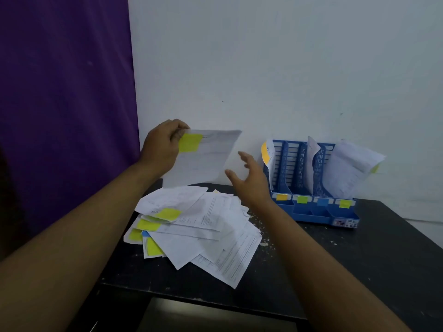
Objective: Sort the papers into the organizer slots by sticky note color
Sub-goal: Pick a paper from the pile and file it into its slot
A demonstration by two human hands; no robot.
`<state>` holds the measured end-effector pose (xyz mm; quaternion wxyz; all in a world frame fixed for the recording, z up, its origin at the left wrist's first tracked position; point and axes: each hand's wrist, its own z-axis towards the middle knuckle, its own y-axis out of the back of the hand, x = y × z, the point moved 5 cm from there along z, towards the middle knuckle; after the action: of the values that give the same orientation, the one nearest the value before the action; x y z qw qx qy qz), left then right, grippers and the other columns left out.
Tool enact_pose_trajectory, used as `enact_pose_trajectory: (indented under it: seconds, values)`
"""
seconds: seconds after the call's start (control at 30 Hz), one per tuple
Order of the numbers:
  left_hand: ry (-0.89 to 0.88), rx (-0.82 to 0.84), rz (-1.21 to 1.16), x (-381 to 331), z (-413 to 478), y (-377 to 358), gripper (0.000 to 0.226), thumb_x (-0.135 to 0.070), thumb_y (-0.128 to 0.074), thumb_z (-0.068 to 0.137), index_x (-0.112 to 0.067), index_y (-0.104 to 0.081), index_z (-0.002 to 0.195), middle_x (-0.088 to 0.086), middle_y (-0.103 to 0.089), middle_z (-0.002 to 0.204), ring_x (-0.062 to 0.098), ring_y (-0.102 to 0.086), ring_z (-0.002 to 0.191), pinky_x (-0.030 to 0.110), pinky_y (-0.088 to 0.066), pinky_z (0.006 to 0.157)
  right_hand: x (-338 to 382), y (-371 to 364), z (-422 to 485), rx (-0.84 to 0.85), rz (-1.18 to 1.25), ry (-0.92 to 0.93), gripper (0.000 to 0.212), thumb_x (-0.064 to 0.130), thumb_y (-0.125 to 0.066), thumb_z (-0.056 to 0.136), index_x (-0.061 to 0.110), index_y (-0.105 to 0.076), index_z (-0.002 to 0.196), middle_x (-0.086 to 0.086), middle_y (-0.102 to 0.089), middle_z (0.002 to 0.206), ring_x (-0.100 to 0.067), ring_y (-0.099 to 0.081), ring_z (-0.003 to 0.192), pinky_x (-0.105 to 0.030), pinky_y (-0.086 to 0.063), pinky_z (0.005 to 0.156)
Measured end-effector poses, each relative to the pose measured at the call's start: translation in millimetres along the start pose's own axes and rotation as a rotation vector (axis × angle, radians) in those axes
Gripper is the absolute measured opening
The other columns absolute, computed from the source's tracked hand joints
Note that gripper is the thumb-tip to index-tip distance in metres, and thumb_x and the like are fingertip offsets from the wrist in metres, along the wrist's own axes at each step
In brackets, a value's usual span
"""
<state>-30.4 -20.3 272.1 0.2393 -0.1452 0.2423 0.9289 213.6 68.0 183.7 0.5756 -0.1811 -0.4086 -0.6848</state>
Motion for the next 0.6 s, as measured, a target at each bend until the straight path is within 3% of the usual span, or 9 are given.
enact_pose_trajectory:
  seconds: [0.07, 0.1, 0.13, 0.2, 0.3, 0.37, 0.43, 0.53, 0.6]
  values:
    - [-0.021, -0.013, -0.051, -10, 3, 0, 0.022, -0.014, -0.052, 0.106, -0.029, -0.068, 0.104, -0.002, -0.069, 0.102, 0.019, -0.063, 0.095, 0.036, -0.051, 0.084, 6, 7, 5, -0.011, 0.102, -0.064, 0.083, 0.038, -0.080, 0.091, 0.027, -0.035, 0.160, 0.017, -0.044, 0.147, -0.005, -0.045, 0.132, -0.005, -0.044, 0.092]
    - [-0.018, -0.018, -0.087, -13, 3, -1, 0.023, -0.014, -0.051, 0.107, -0.030, -0.068, 0.105, -0.004, -0.069, 0.102, 0.015, -0.063, 0.094, 0.033, -0.049, 0.082, 7, 10, 7, -0.017, 0.162, -0.104, 0.089, 0.039, -0.082, 0.090, 0.027, -0.031, 0.162, 0.017, -0.042, 0.147, -0.004, -0.044, 0.131, 0.000, -0.042, 0.083]
    - [-0.003, -0.026, -0.127, -15, 4, -2, 0.023, -0.014, -0.051, 0.107, -0.030, -0.068, 0.105, -0.007, -0.069, 0.101, 0.011, -0.062, 0.092, 0.031, -0.048, 0.080, 8, 12, 8, -0.031, 0.212, -0.133, 0.092, 0.041, -0.083, 0.088, 0.027, -0.031, 0.162, 0.016, -0.044, 0.149, -0.006, -0.046, 0.131, -0.003, -0.044, 0.084]
    - [0.064, -0.046, -0.217, -14, 4, -4, 0.020, -0.018, -0.052, 0.108, -0.030, -0.068, 0.106, -0.013, -0.069, 0.098, 0.004, -0.060, 0.089, 0.030, -0.047, 0.078, 7, 18, 9, -0.057, 0.310, -0.138, 0.079, 0.045, -0.086, 0.084, 0.026, -0.048, 0.152, 0.008, -0.060, 0.145, -0.010, -0.059, 0.126, -0.026, -0.055, 0.097]
    - [0.158, -0.088, -0.288, -10, 2, -7, 0.012, -0.031, -0.060, 0.106, -0.034, -0.066, 0.116, -0.015, -0.066, 0.097, 0.003, -0.058, 0.080, 0.027, -0.048, 0.075, 4, 21, 2, -0.054, 0.366, -0.142, 0.023, 0.037, -0.079, 0.093, 0.020, -0.078, 0.108, -0.002, -0.079, 0.104, -0.019, -0.076, 0.097, -0.051, -0.063, 0.087]
    - [0.273, -0.079, -0.343, -5, -4, -15, 0.029, -0.046, -0.068, 0.101, -0.039, -0.057, 0.127, -0.010, -0.063, 0.098, 0.007, -0.058, 0.078, 0.023, -0.050, 0.075, 0, 24, -3, -0.081, 0.374, -0.154, 0.017, 0.036, -0.071, 0.099, 0.022, -0.080, 0.097, -0.002, -0.080, 0.097, -0.020, -0.076, 0.091, -0.050, -0.064, 0.083]
    - [0.429, -0.040, -0.386, 0, -17, -27, 0.039, -0.048, -0.070, 0.099, -0.030, -0.055, 0.130, -0.008, -0.064, 0.103, 0.007, -0.061, 0.083, 0.014, -0.050, 0.072, -3, 28, -6, -0.121, 0.391, -0.173, 0.019, 0.039, -0.068, 0.101, 0.025, -0.080, 0.105, 0.004, -0.080, 0.099, -0.013, -0.076, 0.093, -0.041, -0.065, 0.083]
    - [0.540, 0.086, -0.439, 10, -41, -54, 0.039, -0.044, -0.068, 0.101, -0.005, -0.067, 0.106, 0.002, -0.071, 0.093, 0.017, -0.064, 0.082, 0.023, -0.052, 0.063, -11, 35, -6, -0.157, 0.435, -0.220, 0.028, 0.040, -0.069, 0.101, 0.021, -0.077, 0.120, 0.010, -0.079, 0.102, -0.007, -0.076, 0.094, -0.028, -0.064, 0.077]
    - [0.566, 0.120, -0.479, 17, -57, -63, 0.056, -0.048, -0.068, 0.100, 0.006, -0.057, 0.088, 0.007, -0.059, 0.079, 0.017, -0.054, 0.075, 0.032, -0.044, 0.066, -13, 39, -8, -0.149, 0.439, -0.214, 0.024, 0.037, -0.068, 0.101, 0.021, -0.077, 0.117, 0.013, -0.080, 0.097, -0.004, -0.076, 0.090, -0.022, -0.061, 0.071]
